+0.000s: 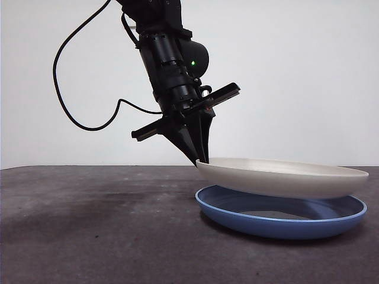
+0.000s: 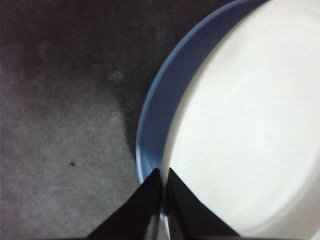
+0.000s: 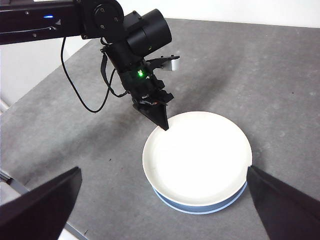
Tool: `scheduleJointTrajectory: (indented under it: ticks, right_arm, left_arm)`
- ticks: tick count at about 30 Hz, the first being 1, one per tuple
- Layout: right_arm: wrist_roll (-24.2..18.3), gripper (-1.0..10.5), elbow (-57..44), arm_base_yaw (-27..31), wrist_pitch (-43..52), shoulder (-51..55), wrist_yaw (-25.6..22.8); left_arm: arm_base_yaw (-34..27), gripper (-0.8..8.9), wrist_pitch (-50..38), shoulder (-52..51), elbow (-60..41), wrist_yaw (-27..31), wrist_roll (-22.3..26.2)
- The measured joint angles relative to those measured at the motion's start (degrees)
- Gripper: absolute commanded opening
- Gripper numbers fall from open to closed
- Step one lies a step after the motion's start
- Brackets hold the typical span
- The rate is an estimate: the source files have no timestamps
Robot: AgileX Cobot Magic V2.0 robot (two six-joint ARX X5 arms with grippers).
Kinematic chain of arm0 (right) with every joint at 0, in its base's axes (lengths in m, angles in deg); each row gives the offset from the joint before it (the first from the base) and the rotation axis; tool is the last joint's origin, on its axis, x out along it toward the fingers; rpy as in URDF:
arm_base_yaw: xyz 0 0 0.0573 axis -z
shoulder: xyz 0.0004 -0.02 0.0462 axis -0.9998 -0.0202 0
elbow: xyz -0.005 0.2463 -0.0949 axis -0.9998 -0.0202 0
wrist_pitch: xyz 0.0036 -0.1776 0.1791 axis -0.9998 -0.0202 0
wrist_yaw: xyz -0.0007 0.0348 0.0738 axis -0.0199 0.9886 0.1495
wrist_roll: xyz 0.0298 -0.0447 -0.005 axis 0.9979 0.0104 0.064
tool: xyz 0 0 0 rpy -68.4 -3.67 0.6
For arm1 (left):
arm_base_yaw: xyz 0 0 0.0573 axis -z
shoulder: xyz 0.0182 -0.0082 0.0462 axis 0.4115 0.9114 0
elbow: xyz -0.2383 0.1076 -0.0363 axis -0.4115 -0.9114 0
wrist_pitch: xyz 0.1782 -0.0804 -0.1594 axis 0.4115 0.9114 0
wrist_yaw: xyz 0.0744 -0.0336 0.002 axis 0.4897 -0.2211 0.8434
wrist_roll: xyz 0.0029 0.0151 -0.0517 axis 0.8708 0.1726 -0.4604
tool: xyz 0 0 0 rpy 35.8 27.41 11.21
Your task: Pick up the white plate, put it on the blue plate, put it on desk
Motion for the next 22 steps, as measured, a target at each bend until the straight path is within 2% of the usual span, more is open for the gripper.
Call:
scheduleJointTrajectory:
  ticks: [18, 22]
  right_arm:
    - [0.0, 6.0, 0.0, 0.0, -0.11, 0.02, 0.0]
    - [0.0, 6.0, 0.0, 0.0, -0.11, 0.02, 0.0]
  left_arm:
    - [1.01, 0.09, -1.64, 3.02, 0.55, 0.0, 0.09]
    - [1.01, 0.96, -1.6, 3.02, 0.63, 0.0, 0.35]
